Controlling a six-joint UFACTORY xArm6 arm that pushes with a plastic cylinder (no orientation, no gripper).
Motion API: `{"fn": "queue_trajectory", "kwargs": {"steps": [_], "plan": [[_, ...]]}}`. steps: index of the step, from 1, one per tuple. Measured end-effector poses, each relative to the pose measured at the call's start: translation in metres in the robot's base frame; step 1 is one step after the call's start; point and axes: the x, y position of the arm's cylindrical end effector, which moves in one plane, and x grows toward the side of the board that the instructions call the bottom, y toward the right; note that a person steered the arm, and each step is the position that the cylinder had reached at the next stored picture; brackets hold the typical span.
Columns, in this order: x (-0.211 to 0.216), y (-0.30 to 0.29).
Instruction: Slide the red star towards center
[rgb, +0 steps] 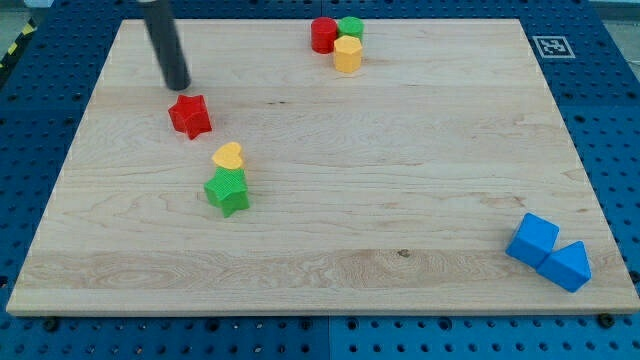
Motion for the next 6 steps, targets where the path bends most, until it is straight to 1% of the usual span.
{"fn": "queue_trajectory", "kwargs": {"steps": [1,2,3,5,6], "plan": [[0.042,0.004],[0.075,0.039],[0.079,0.066],[0.079,0.141],[0.076,0.167]]}}
